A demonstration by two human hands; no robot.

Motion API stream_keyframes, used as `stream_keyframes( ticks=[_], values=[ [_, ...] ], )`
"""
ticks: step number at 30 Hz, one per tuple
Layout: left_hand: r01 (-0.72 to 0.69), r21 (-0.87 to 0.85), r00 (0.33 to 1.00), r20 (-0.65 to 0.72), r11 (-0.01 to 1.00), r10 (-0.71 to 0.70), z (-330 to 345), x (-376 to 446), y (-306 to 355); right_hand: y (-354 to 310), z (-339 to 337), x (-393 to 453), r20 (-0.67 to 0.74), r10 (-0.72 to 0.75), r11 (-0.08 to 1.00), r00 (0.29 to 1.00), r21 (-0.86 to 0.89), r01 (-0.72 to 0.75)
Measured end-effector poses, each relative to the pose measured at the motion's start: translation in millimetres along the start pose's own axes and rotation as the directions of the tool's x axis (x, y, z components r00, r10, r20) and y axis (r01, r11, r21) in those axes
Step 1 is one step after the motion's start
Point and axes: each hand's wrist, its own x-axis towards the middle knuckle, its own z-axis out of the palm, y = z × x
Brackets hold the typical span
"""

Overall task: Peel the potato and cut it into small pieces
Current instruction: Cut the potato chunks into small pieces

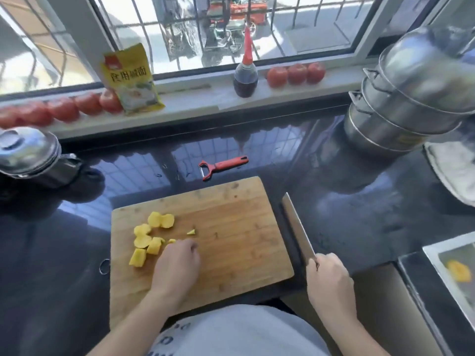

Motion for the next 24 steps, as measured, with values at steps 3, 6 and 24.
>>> stream_keyframes(
  ticks=[3, 6, 24],
  values=[
    [0.13, -0.097, 0.982, -0.122, 0.987, -0.142, 6, 4, 12, 12, -5, 22, 0.028, -0.013, 0.999, 1.0, 0.04, 0.012],
    [0.199, -0.142, 0.949, -0.217, 0.97, -0.227, 8, 14, 18, 4, -4, 39, 0.083, -0.069, 0.993, 0.994, 0.098, 0.061],
    [-0.285, 0.159, 0.958, 0.089, 0.945, 0.274, 9, 62, -2, -72, 13, 6, 0.154, -0.187, 0.964, 0.97, 0.22, 0.151]
  ],
)
